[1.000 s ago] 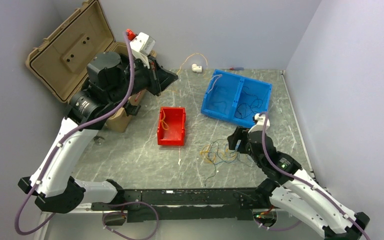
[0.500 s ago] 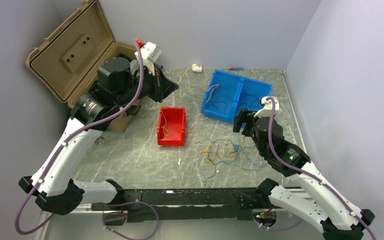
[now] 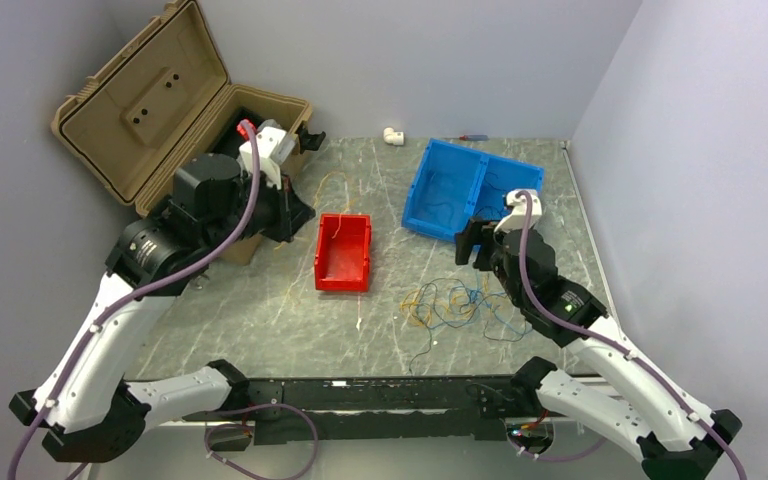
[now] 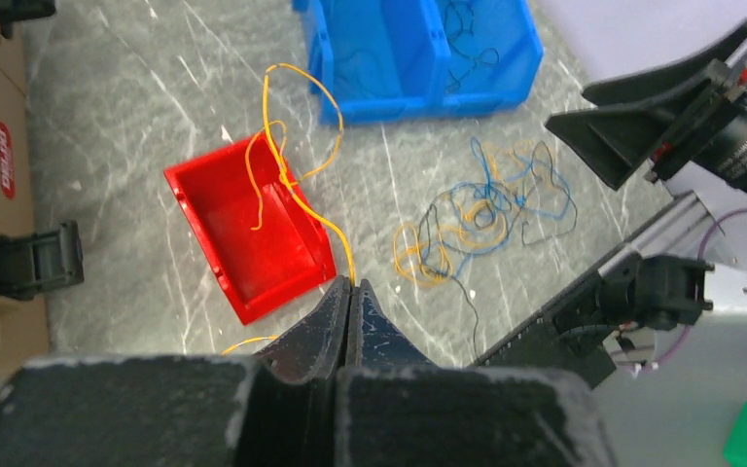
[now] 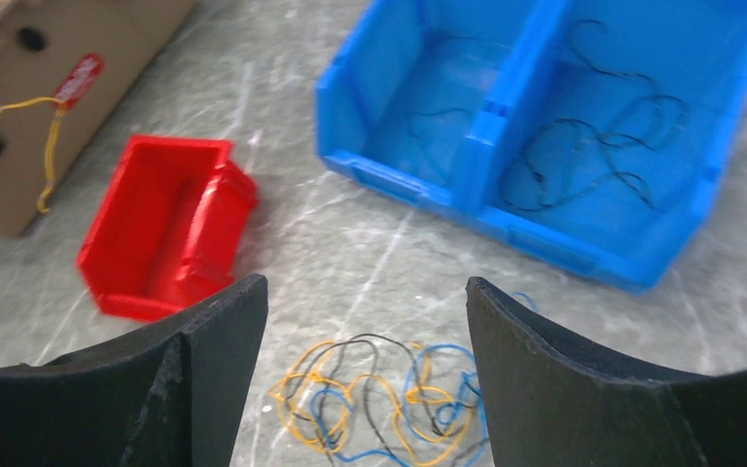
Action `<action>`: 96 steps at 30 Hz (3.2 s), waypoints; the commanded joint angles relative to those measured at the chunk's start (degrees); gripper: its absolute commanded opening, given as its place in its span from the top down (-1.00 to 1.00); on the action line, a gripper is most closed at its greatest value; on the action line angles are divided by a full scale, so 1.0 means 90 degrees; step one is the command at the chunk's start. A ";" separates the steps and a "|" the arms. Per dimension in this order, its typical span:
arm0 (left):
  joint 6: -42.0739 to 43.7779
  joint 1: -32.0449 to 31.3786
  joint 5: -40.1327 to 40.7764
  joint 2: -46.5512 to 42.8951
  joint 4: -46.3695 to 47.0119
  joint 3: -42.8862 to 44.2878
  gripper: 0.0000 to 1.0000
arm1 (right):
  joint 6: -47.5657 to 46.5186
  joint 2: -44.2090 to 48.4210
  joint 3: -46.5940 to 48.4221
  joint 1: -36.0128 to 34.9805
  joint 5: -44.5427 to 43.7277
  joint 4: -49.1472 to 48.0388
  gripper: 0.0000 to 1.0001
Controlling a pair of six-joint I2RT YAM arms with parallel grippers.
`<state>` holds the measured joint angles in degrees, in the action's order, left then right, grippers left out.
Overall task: Untangle the cables
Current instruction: Place the cable in the bin.
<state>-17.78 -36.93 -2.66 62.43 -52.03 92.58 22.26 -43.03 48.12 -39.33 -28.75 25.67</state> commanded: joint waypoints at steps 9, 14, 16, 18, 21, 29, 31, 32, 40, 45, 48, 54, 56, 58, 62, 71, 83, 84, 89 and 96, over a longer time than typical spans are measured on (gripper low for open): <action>0.0104 0.0022 -0.0928 -0.0184 -0.0742 -0.0288 1.00 | -0.1475 -0.1334 0.0492 0.0014 0.5435 -0.2775 -0.88; 0.0105 0.0021 -0.1087 -0.0065 -0.0875 -0.0193 1.00 | -0.1568 -0.1333 0.0417 -0.0075 0.6045 -0.3772 -0.92; 0.0030 0.0024 -0.1176 -0.0062 -0.0758 -0.0291 1.00 | -0.1655 -0.1284 0.0453 -0.0180 0.6016 -0.3895 -0.89; -0.0029 0.0026 -0.1354 -0.0008 -0.0611 -0.0381 1.00 | -0.1778 -0.1251 0.0499 -0.0334 0.5939 -0.4007 -0.87; -0.0088 0.0021 -0.1612 0.0102 -0.0437 -0.0444 1.00 | -0.2073 -0.1252 0.0585 -0.0632 0.5877 -0.4175 -0.88; -0.0165 0.0020 -0.2028 0.0371 -0.0172 -0.0379 1.00 | -0.3086 -0.1844 0.1262 -0.1680 0.4972 -0.4141 -0.93; -0.0194 0.0013 -0.2111 0.0419 -0.0127 -0.0352 1.00 | -0.3282 -0.2060 0.1423 -0.1924 0.4658 -0.4175 -0.93; -0.0206 0.0015 -0.2158 0.0433 -0.0098 -0.0343 1.00 | -0.3379 -0.2188 0.1509 -0.2042 0.4518 -0.4171 -0.94; -0.0218 0.0019 -0.2332 0.0497 -0.0167 -0.0163 1.00 | -0.3716 -0.2970 0.1511 -0.2368 0.3362 -0.4927 -1.00; -0.0212 0.0020 -0.2461 0.0442 -0.0220 -0.0112 1.00 | -0.3724 -0.3424 0.1411 -0.2379 0.3202 -0.5210 -0.96; -0.0212 0.0017 -0.2632 0.0417 -0.0163 -0.0094 1.00 | -0.3666 -0.3492 0.1179 -0.2375 0.3019 -0.5444 -0.84; -0.0183 0.0026 -0.2750 0.0411 -0.0176 0.0004 1.00 | -0.3506 -0.3391 0.0828 -0.2371 0.3056 -0.5650 0.06; -0.0186 0.0025 -0.2751 0.0407 -0.0166 0.0015 1.00 | -0.3466 -0.3339 0.0736 -0.2371 0.3036 -0.5662 0.23; -0.0176 0.0028 -0.2747 0.0396 -0.0171 0.0035 1.00 | -0.3435 -0.3284 0.0620 -0.2369 0.3013 -0.5697 0.29; -0.0184 0.0026 -0.2672 0.0379 -0.0169 0.0047 1.00 | -0.3377 -0.3163 0.0433 -0.2368 0.3012 -0.5682 0.90; -0.0267 0.0101 -0.2469 0.0251 0.0031 -0.0129 1.00 | -0.3026 -0.2783 0.0100 -0.2368 0.3303 -0.5625 1.00; -0.0492 0.0307 -0.2664 0.0067 0.0505 -0.0490 1.00 | -0.2566 -0.2631 -0.0320 -0.2319 0.3419 -0.5587 0.84; -0.0503 0.0304 -0.2693 0.0060 0.0534 -0.0491 1.00 | -0.2547 -0.2653 -0.0333 -0.2298 0.3427 -0.5594 0.82; -0.0517 0.0306 -0.2829 0.0060 0.0567 -0.0501 1.00 | -0.2312 -0.2787 -0.0492 -0.2184 0.3552 -0.5807 0.81; -0.0534 0.0324 -0.2752 0.0014 0.0575 -0.0489 1.00 | -0.1983 -0.3066 -0.0664 -0.1993 0.3750 -0.6049 0.75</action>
<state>-21.98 -34.30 -26.20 64.10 -49.95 87.94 1.52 -69.36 43.31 -58.06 3.11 -24.18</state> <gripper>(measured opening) 0.006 0.125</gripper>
